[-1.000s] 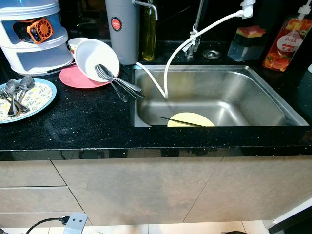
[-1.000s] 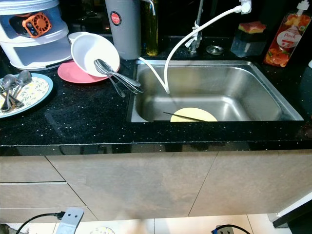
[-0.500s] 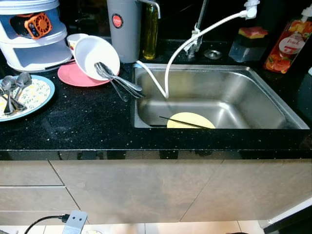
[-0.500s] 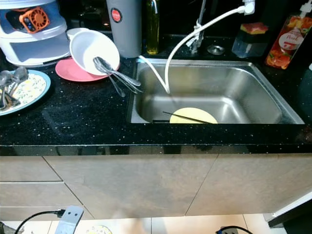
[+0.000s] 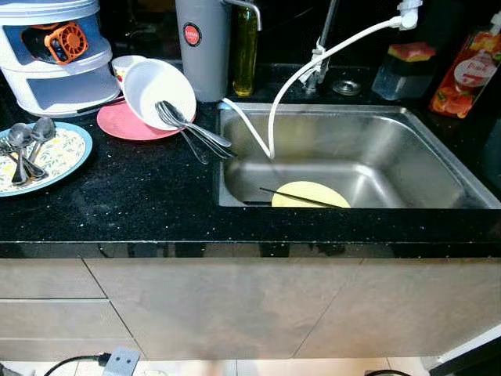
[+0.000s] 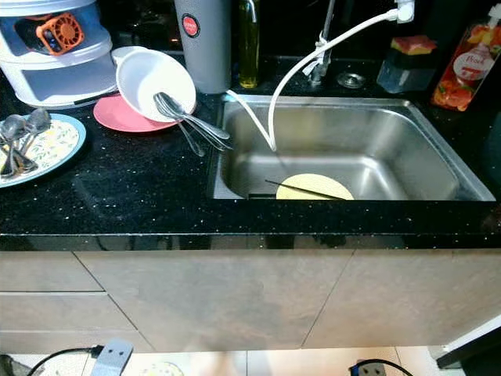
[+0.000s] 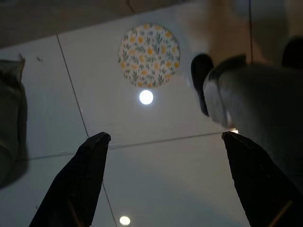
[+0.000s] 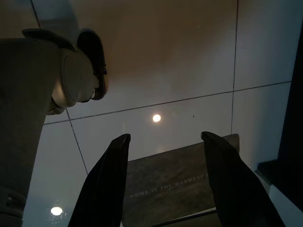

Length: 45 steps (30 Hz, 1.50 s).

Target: Kitchen organization

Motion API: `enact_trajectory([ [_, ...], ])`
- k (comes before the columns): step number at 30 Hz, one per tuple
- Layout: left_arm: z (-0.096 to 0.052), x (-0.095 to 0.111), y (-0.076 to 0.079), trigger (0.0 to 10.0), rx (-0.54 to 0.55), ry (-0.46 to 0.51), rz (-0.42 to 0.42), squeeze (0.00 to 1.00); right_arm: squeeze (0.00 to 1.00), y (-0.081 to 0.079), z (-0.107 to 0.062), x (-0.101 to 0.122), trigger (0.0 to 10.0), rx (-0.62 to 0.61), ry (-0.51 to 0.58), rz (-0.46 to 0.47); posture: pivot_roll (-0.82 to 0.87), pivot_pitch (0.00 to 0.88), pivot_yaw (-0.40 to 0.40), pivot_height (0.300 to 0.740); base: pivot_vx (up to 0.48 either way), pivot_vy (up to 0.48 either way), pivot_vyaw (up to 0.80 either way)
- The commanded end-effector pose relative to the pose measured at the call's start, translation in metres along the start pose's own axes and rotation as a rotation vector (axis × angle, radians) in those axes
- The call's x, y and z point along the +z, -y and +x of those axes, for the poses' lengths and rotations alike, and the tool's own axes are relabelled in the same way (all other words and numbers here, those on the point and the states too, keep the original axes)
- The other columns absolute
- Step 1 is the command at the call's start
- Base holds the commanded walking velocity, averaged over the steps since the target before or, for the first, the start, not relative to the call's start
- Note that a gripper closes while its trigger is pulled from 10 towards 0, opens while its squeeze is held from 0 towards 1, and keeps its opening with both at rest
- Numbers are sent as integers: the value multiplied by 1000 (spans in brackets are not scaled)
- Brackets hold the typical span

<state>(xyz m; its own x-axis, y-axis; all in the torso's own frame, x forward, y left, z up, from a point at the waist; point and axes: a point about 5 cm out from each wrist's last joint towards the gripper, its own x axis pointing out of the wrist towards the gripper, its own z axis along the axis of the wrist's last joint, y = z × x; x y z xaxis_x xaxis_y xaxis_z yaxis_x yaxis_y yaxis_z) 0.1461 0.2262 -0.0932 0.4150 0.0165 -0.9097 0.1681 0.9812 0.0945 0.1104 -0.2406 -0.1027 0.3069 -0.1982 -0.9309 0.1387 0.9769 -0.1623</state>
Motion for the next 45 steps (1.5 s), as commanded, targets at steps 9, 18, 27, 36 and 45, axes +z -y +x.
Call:
enact_trajectory([
  [9,-1,-3,-1,10000,4,-6,-19,0,0,-5,0,-10,10000,15,-23,8,54,52,-19,740,0,0,0],
  [18,-2,-21,4,10000,-11,-44,-27,0,0,-6,0,-5,10000,25,-8,-37,51,75,-27,740,0,0,0],
  [27,-2,-15,4,10000,-23,-28,-6,0,0,-5,0,-11,10000,20,-20,-34,59,78,-28,740,0,0,0],
  [36,-1,-7,4,10000,-31,-8,-7,0,0,-3,0,-9,10000,19,-22,-35,86,59,-35,740,0,0,0],
  [45,-2,-16,2,10000,-17,-20,-40,0,0,-10,0,1,10000,33,-12,-66,106,59,-69,740,0,0,0],
])
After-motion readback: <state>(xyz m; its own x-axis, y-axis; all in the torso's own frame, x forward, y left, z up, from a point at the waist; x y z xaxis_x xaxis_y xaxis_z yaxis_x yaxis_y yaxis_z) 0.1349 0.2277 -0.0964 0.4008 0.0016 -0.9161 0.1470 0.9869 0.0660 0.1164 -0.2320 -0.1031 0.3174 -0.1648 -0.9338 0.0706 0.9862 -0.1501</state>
